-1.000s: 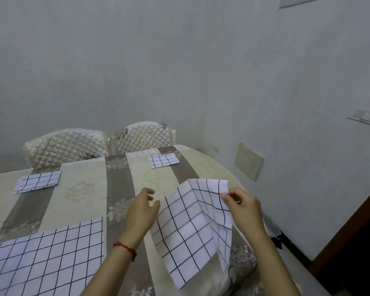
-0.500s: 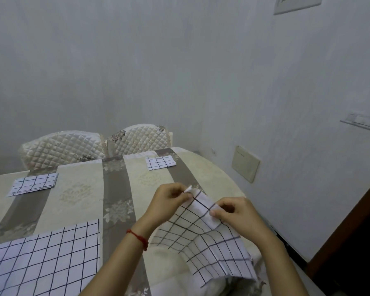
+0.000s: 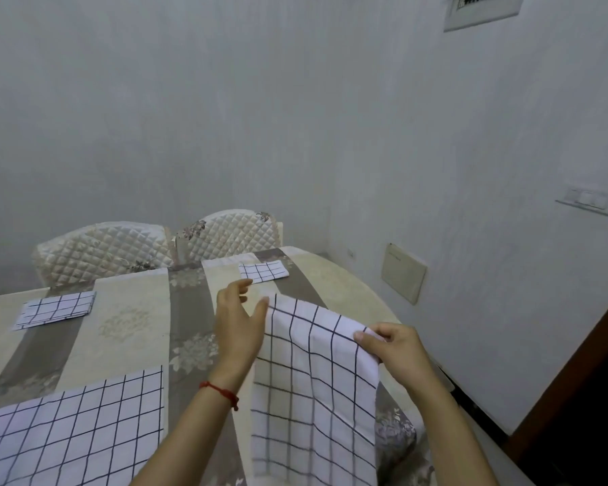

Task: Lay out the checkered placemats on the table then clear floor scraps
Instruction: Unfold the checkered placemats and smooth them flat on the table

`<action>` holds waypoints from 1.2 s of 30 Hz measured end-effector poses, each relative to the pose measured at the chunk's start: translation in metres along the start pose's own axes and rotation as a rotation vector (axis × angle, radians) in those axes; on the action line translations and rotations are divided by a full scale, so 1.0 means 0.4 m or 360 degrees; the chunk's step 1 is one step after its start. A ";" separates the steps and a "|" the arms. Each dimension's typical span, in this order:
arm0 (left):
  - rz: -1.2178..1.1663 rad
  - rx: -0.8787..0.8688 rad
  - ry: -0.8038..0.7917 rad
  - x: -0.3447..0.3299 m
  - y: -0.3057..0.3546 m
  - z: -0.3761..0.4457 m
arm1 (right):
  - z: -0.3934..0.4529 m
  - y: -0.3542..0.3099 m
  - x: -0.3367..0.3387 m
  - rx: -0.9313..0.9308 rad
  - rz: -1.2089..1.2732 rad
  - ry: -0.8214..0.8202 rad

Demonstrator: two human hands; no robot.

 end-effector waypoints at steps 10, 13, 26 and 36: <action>-0.0141 0.0510 -0.0658 -0.067 0.028 -0.176 | -0.012 -0.035 -0.123 0.0036 -0.0060 -0.0078; -0.0277 0.0749 -0.0699 -0.067 0.022 -0.179 | -0.023 -0.028 -0.136 0.0046 -0.0065 -0.0116; -0.0418 0.0653 -0.0612 -0.047 0.022 -0.157 | -0.030 -0.013 -0.124 -0.0142 0.0258 -0.0312; -0.0459 0.0638 -0.0558 -0.049 0.005 -0.156 | -0.013 0.010 -0.124 -0.0246 0.0391 -0.0106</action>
Point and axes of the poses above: each hand's wrist, its own z-axis towards the middle knuckle, its own x-axis out of the back of the hand, y = z × x, the point moved 6 cm from there along z, towards the middle knuckle, and after that the axes turned 15 degrees about y, right-handed, at the moved point
